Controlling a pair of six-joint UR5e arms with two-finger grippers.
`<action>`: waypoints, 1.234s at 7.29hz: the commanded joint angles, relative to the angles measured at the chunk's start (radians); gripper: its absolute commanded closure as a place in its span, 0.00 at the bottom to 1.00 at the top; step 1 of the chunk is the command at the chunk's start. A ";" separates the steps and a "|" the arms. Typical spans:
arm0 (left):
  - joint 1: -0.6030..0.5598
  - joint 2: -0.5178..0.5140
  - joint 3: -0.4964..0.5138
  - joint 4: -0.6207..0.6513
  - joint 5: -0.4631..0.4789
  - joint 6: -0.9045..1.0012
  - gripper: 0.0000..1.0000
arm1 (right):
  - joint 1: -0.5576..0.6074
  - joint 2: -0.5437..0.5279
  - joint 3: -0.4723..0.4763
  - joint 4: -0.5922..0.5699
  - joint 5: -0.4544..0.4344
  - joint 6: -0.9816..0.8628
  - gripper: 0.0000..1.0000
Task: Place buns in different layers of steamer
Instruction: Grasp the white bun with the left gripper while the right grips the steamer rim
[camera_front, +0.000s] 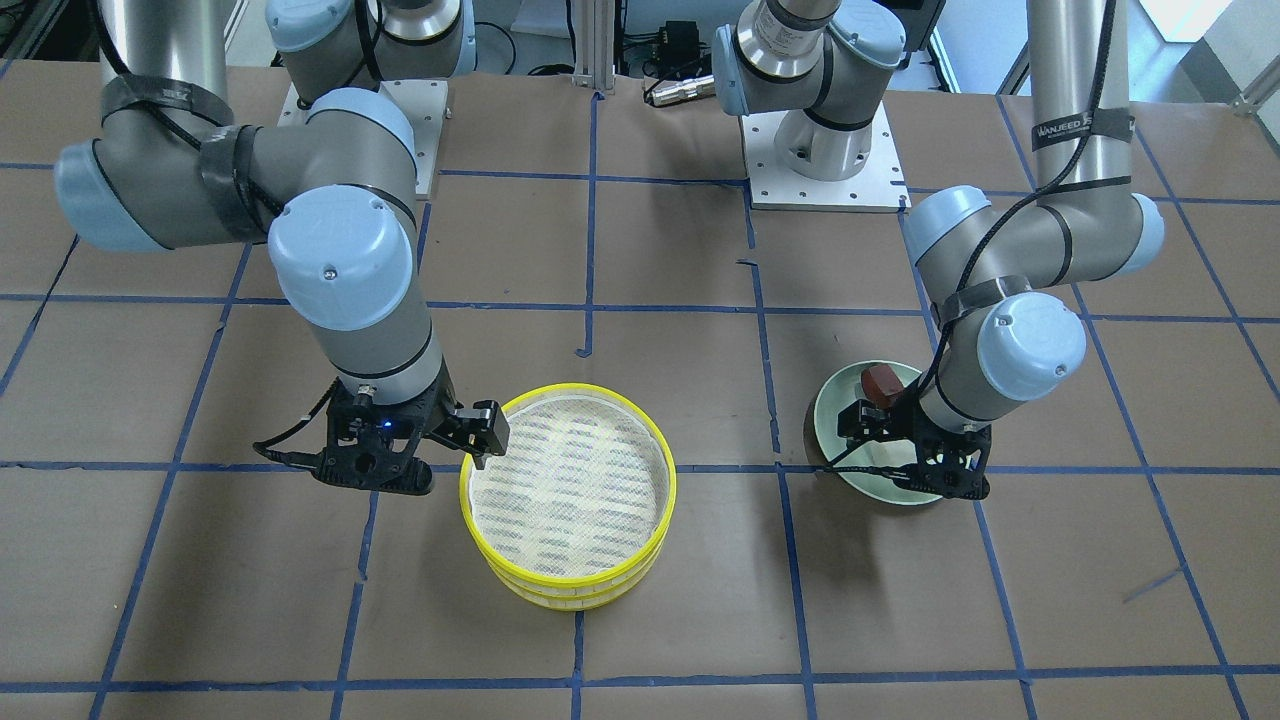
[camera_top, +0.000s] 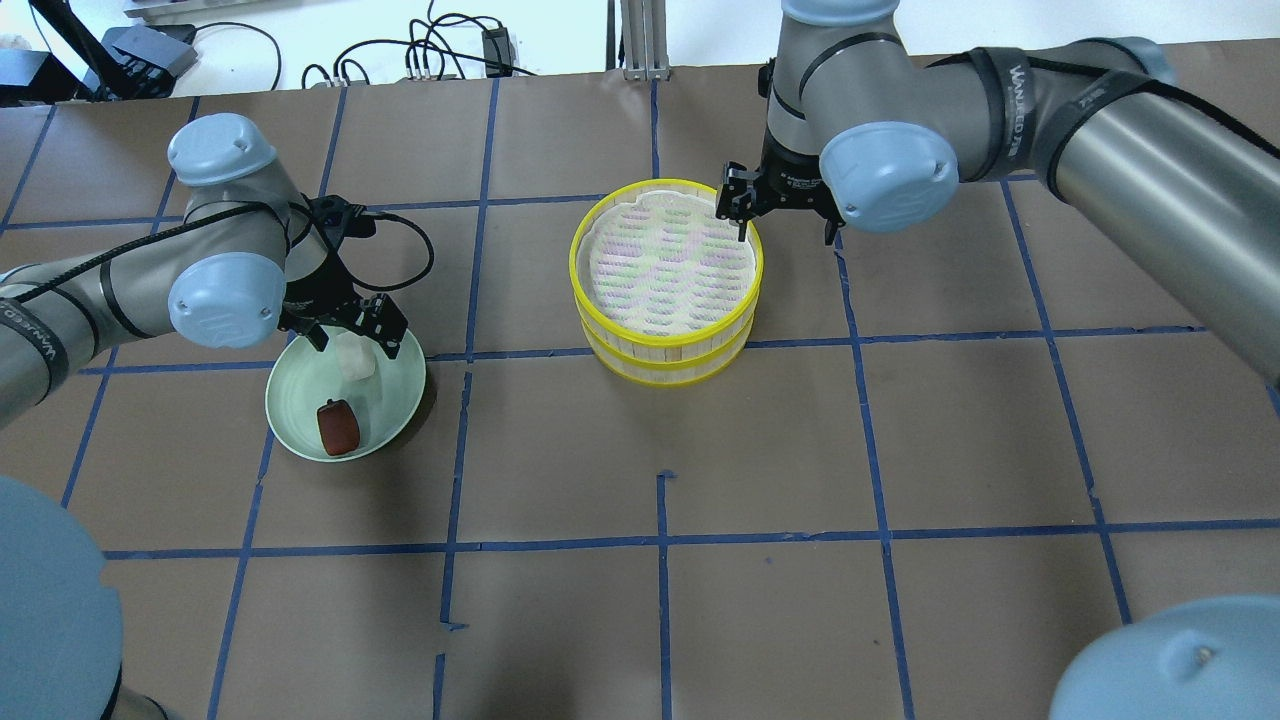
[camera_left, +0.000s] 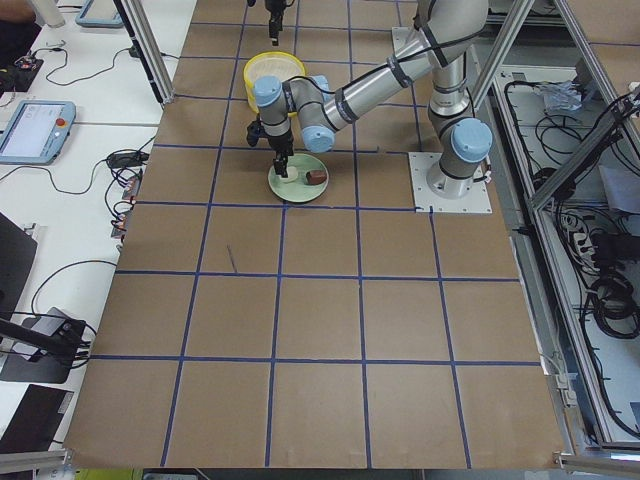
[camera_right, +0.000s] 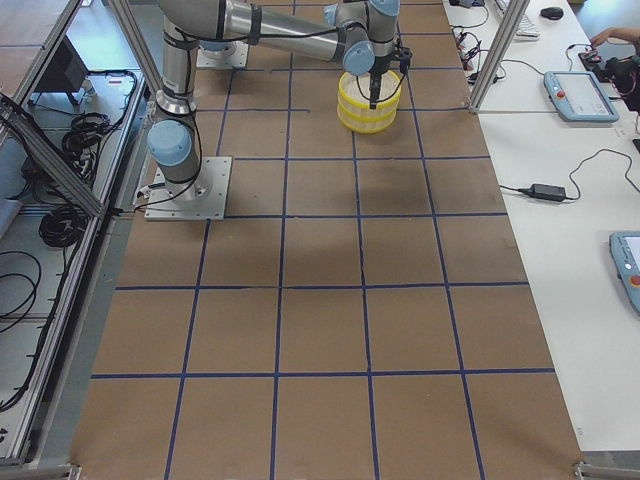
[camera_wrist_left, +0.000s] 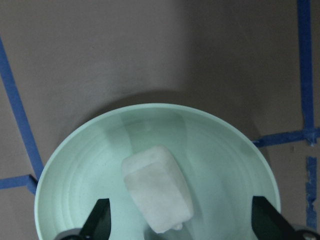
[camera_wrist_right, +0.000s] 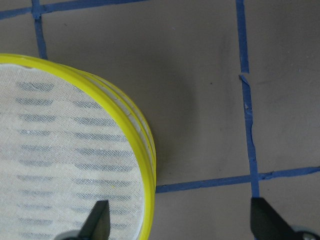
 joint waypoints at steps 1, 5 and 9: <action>0.004 -0.006 -0.007 0.005 0.005 0.010 0.59 | 0.004 0.012 0.066 -0.130 0.008 0.002 0.00; -0.004 0.030 0.027 0.055 0.034 0.017 0.99 | 0.028 0.036 0.072 -0.156 0.006 -0.001 0.52; -0.042 0.104 0.114 -0.005 -0.058 0.001 0.99 | 0.031 0.031 0.083 -0.147 0.006 -0.006 0.91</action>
